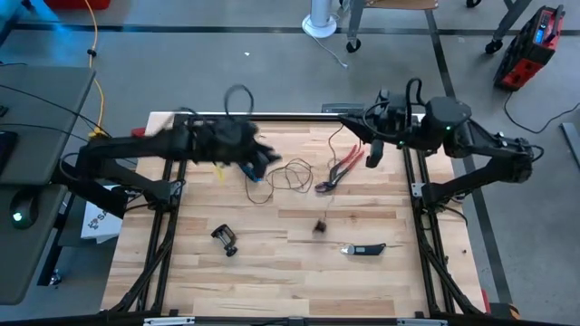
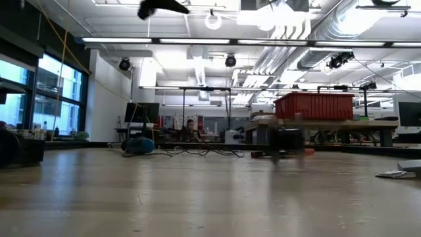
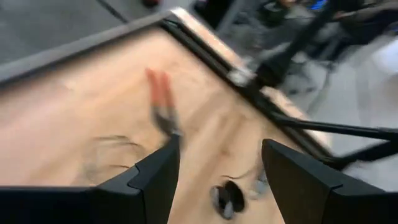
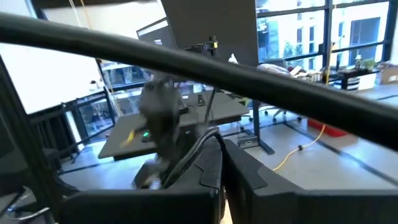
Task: Coil cords
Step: Uncoil the black wire from the black spool
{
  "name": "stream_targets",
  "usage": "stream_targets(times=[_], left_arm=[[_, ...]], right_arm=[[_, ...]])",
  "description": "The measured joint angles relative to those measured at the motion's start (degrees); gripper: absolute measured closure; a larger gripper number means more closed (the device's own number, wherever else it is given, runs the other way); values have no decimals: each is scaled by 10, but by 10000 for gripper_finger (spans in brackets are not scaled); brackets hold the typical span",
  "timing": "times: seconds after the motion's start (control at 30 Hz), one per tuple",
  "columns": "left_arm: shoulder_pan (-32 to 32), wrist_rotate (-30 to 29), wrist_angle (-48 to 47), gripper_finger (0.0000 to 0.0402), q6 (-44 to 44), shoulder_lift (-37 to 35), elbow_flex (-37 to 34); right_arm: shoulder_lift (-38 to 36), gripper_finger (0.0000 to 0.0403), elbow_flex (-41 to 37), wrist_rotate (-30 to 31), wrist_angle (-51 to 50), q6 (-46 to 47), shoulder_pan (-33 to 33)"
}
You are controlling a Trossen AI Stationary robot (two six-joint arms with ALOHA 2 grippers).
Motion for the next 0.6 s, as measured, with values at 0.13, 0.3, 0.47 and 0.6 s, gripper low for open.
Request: stream_targets(times=[0.13, 0.3, 0.47, 0.6], left_arm=[[-40, -6, 121, 181, -51, 1, -97], [-81, -38, 172, 181, -123, 1, -178], [-110, -66, 206, 181, -164, 1, -214], [-117, -75, 248, 181, -156, 0, -221]], right_arm=[[24, 403, 48, 1, -17, -33, 0], [65, 403, 146, 19, -39, -102, 0], [117, 403, 280, 21, -75, -157, 0], [159, 403, 388, 21, -102, -196, 0]])
